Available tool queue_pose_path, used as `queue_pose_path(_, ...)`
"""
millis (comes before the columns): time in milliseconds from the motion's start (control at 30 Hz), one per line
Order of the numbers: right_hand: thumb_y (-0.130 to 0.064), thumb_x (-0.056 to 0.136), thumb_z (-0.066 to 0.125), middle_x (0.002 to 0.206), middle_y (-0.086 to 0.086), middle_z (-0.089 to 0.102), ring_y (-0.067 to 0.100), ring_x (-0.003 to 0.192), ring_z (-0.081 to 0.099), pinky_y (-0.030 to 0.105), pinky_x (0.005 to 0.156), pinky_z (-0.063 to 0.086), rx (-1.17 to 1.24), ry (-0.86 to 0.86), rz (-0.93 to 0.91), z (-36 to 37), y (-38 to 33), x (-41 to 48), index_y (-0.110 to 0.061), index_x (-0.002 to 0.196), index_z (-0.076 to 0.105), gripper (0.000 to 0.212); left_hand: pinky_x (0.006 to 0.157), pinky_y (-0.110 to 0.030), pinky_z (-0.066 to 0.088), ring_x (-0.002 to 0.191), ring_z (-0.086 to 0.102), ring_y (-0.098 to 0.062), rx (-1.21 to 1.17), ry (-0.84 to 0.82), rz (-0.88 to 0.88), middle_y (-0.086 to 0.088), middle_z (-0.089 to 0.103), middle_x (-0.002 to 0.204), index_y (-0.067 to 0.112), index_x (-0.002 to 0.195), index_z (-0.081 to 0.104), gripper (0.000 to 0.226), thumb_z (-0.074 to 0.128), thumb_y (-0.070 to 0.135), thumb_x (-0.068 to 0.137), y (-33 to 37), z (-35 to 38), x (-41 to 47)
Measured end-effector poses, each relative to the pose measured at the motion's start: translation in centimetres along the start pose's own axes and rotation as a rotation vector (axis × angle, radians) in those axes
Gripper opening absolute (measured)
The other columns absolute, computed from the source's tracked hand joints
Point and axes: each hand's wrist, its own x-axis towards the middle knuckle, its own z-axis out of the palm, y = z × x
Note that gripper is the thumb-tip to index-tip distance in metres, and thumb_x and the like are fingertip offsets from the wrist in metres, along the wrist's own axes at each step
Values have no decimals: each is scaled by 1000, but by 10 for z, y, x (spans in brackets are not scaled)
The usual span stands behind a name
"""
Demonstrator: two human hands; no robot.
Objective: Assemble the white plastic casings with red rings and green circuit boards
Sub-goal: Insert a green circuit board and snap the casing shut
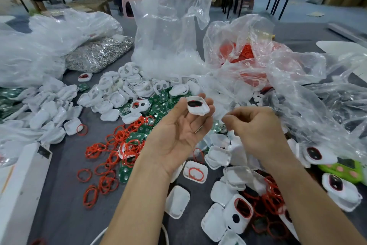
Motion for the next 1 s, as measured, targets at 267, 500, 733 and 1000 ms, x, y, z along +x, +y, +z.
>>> queue_pose_path(267,-8,87,70,112,-2,74,14,87,62,20,77,46,-695,-324,-7,27,-18,57,-30,103,78,28,81,-34,63,92,76,-24,-156,1,93,-14,76,111,2,117,69,41,64,31,89,20,-15,-2)
queue_pose_path(500,-35,84,77,80,-6,72,17,79,67,30,75,55,-631,-193,-107,46,-27,52,-25,87,79,10,82,-34,63,93,76,-25,-158,1,103,-14,76,111,2,121,66,44,65,30,87,22,-14,-3)
queue_pose_path(733,-26,91,73,64,-11,71,6,59,64,22,61,47,-273,7,25,36,-5,47,-27,78,80,15,79,-33,63,89,76,-25,-86,27,81,-16,76,108,3,106,76,34,68,28,84,16,-11,-3)
queue_pose_path(1000,-11,93,74,66,5,74,14,44,57,19,44,41,406,106,157,-5,-3,18,-12,76,76,17,74,-31,63,88,75,-23,90,72,42,-17,76,108,5,107,72,35,66,29,82,5,-3,2)
